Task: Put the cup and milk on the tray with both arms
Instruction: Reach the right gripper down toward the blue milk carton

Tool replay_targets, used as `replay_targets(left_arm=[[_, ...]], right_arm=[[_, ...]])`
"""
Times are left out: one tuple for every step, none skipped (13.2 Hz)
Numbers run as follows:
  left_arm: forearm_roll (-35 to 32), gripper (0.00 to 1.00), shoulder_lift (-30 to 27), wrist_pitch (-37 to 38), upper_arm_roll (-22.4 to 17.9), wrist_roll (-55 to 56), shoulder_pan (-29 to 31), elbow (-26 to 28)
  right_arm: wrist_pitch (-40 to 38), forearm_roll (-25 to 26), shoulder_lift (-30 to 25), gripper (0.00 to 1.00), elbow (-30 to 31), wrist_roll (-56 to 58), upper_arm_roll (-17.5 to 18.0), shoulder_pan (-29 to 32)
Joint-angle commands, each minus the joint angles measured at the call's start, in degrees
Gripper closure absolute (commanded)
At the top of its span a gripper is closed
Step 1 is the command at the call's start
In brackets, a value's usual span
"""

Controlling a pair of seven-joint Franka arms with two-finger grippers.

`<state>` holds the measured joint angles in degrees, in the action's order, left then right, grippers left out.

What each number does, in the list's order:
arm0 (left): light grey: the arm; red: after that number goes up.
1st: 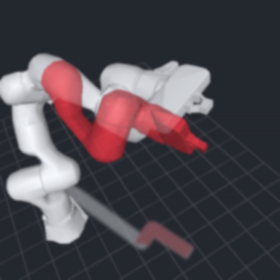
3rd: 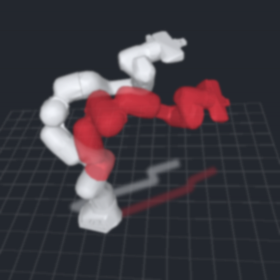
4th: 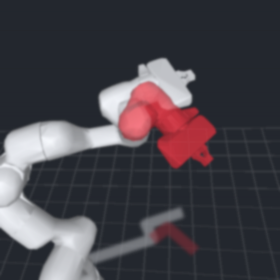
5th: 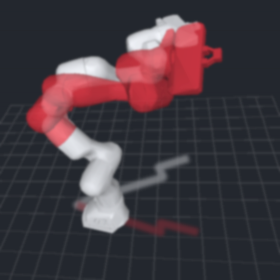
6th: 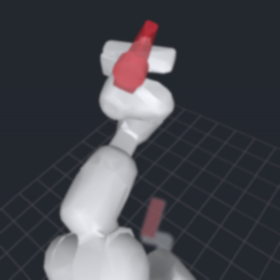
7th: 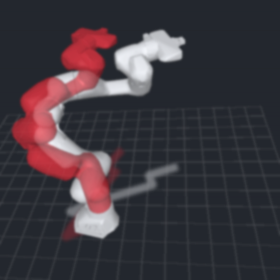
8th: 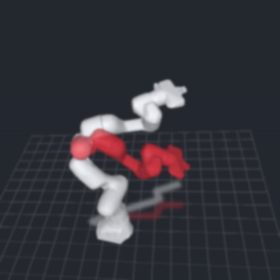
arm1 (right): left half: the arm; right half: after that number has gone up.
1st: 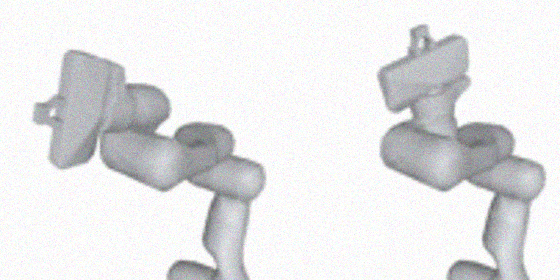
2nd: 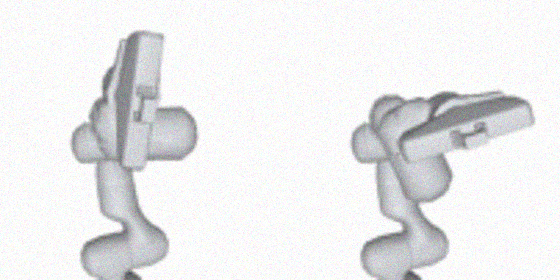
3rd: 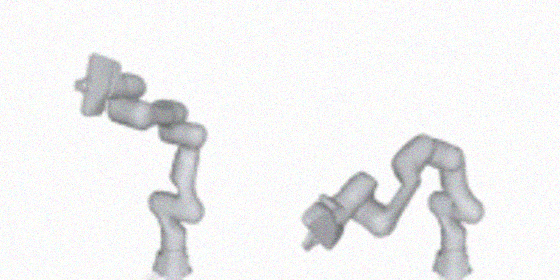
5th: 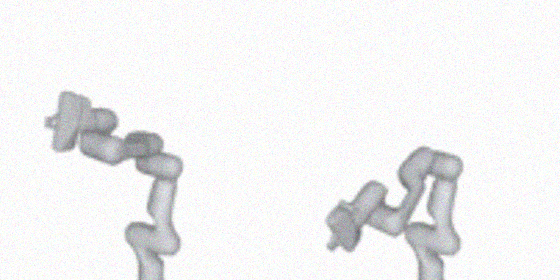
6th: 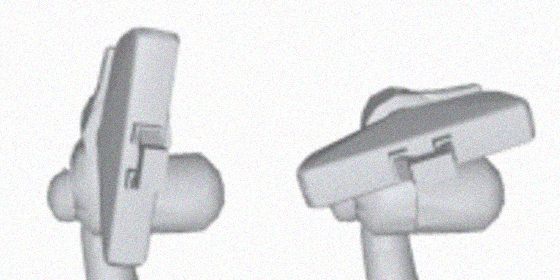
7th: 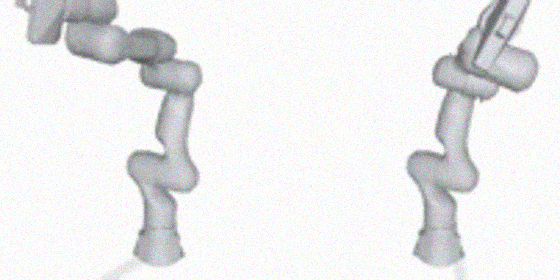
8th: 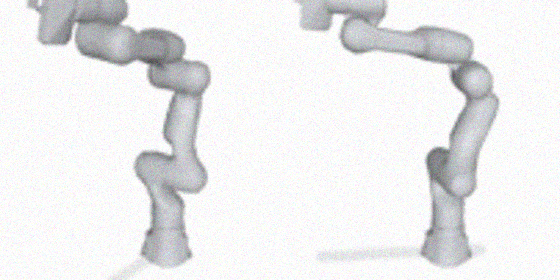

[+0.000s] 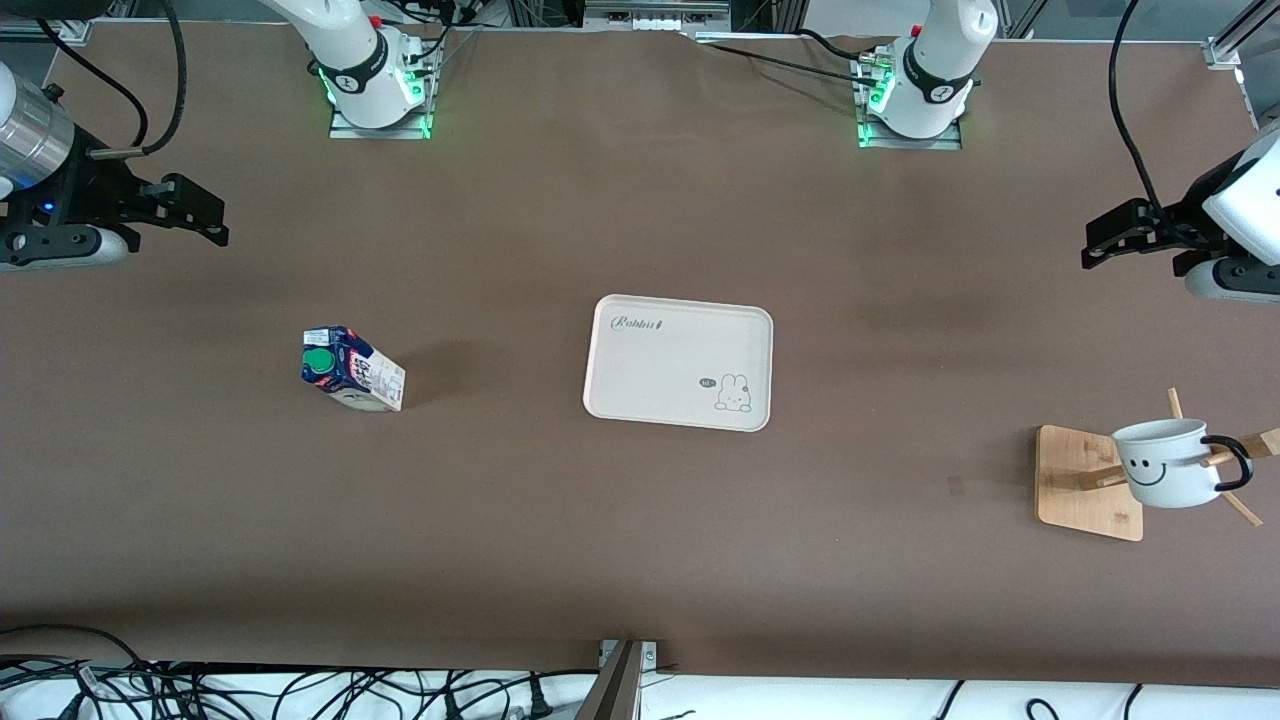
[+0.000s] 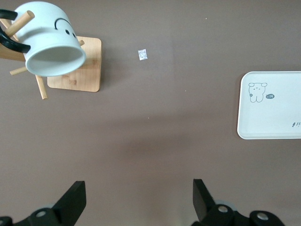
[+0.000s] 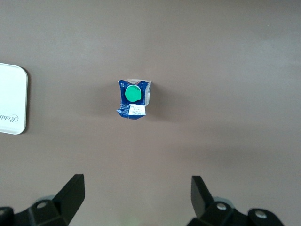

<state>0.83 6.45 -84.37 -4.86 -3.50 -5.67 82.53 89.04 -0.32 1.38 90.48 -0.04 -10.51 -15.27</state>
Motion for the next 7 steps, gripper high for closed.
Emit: replay_targets(left_arm=[[0.40,0.00,-1.35,0.70,0.37,0.42,0.13,1.05],[0.40,0.00,-1.35,0.70,0.20,0.25,0.13,1.14],[0.32,0.00,-1.18,0.44,0.11,0.07,0.13,1.05],[0.32,0.00,-0.92,0.44,0.11,0.24,0.13,0.79],[0.32,0.00,-0.65,0.70,0.02,0.33,0.13,0.61],[0.32,0.00,-0.65,0.70,0.02,0.42,0.13,0.61],[0.40,0.00,-0.65,0.70,0.02,0.42,0.13,0.61]], right_arm=[[-1.15,0.41,-0.93,0.00,-0.66,-0.84,-0.03,-0.11],[-0.63,0.41,-0.50,0.00,-1.18,-0.40,-0.12,-0.02],[-0.53,0.41,-0.32,0.00,-1.27,-0.31,-0.12,-0.02],[-0.71,0.41,-0.32,0.00,-1.45,-0.49,-0.03,-0.02],[-0.62,0.50,-0.32,0.00,-1.80,-0.66,0.05,-0.28],[-0.36,0.41,-0.32,0.00,-1.80,-0.66,0.32,-0.63],[0.86,-0.46,2.12,0.00,-1.71,0.21,0.41,-0.46]])
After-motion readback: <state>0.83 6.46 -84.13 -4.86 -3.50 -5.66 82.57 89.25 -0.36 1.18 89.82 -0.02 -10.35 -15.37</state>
